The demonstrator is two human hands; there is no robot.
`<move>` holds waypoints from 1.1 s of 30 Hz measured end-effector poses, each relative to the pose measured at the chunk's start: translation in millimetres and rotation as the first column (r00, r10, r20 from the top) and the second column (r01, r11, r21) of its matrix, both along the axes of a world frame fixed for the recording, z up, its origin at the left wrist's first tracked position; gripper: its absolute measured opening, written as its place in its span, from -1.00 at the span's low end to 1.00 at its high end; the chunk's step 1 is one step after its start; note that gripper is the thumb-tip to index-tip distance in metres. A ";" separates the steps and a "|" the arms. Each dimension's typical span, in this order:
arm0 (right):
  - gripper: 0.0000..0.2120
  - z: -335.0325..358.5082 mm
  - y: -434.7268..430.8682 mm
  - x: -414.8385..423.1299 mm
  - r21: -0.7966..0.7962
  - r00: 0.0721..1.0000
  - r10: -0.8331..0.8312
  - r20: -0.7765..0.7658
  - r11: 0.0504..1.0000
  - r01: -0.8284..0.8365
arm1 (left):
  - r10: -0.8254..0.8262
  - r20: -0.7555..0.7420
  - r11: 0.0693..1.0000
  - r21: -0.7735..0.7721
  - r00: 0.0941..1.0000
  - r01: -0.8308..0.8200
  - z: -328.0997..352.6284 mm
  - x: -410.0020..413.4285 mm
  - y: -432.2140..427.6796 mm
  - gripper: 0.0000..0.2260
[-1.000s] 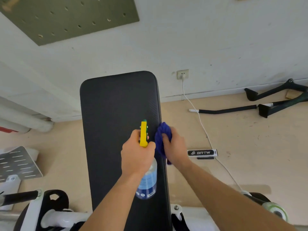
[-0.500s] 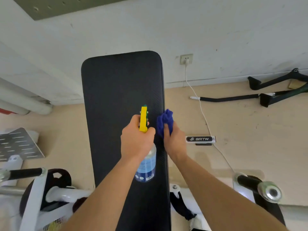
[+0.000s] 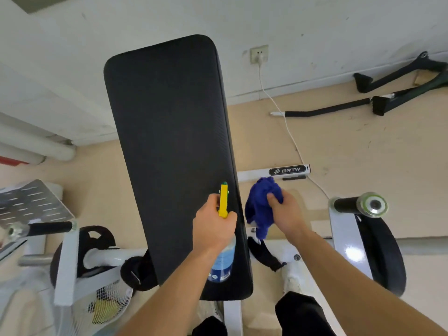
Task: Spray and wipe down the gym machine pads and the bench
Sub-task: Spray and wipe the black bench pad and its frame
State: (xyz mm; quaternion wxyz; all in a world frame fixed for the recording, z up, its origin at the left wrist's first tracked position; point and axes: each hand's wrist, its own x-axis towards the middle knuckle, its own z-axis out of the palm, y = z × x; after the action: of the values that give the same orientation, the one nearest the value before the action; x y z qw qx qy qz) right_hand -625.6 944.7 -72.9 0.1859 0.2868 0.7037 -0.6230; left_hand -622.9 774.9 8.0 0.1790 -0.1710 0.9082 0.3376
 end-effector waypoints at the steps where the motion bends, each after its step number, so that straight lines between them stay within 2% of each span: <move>1: -0.86 9.6 3.5 -3.0 -0.019 0.999 -0.024 -0.027 1.000 0.024 | -0.017 0.007 1.000 -0.003 1.000 0.017 -2.2 5.3 0.1 -0.89; 9: -0.82 37.0 15.4 -9.1 -0.058 0.967 -0.242 -0.078 0.969 0.238 | -0.126 -0.019 0.992 -0.008 0.992 0.125 -12.8 34.3 -0.6 -0.88; 14: -0.81 42.0 21.6 -8.1 -0.042 0.948 -0.298 -0.110 0.955 0.295 | -0.129 -0.066 0.992 0.011 0.990 0.130 -16.3 37.4 2.4 -0.85; 20: -0.85 43.2 19.7 -10.7 -0.053 0.944 -0.288 -0.163 0.958 0.283 | -0.067 -0.056 0.998 -0.025 0.996 0.066 -23.3 37.3 2.4 -0.82; 23: -0.85 47.1 13.4 -23.4 -0.125 0.930 -0.294 -0.221 0.954 0.272 | -0.041 -0.039 0.998 -0.046 0.998 0.039 -29.3 43.1 1.6 -0.78; 26: -0.86 47.9 -8.2 -52.9 -0.171 0.923 -0.210 -0.322 0.972 0.162 | -0.009 -0.072 0.999 -0.037 0.997 0.006 -35.2 50.4 0.0 -0.85; 28: -0.86 37.1 -35.5 -69.7 -0.050 0.924 -0.047 -0.380 0.998 0.030 | 0.007 -0.096 0.999 -0.045 0.995 -0.011 -39.7 55.0 -2.5 -0.87; 30: -0.78 16.5 -63.9 -70.0 0.113 0.913 0.116 -0.391 0.991 -0.077 | 0.029 -0.123 0.998 -0.049 0.992 -0.035 -42.9 60.2 -6.3 -0.83; 33: -0.73 -20.2 -83.5 -35.2 0.200 0.930 0.142 -0.339 0.977 -0.077 | 0.051 -0.155 0.997 -0.051 0.987 -0.060 -45.2 65.7 -10.9 -0.82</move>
State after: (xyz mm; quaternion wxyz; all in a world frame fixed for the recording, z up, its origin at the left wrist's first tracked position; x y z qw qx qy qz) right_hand -660.8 861.2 -93.1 0.0648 0.1471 0.7946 -0.5854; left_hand -557.2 764.0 -37.2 0.0941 -0.1745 0.9232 0.3293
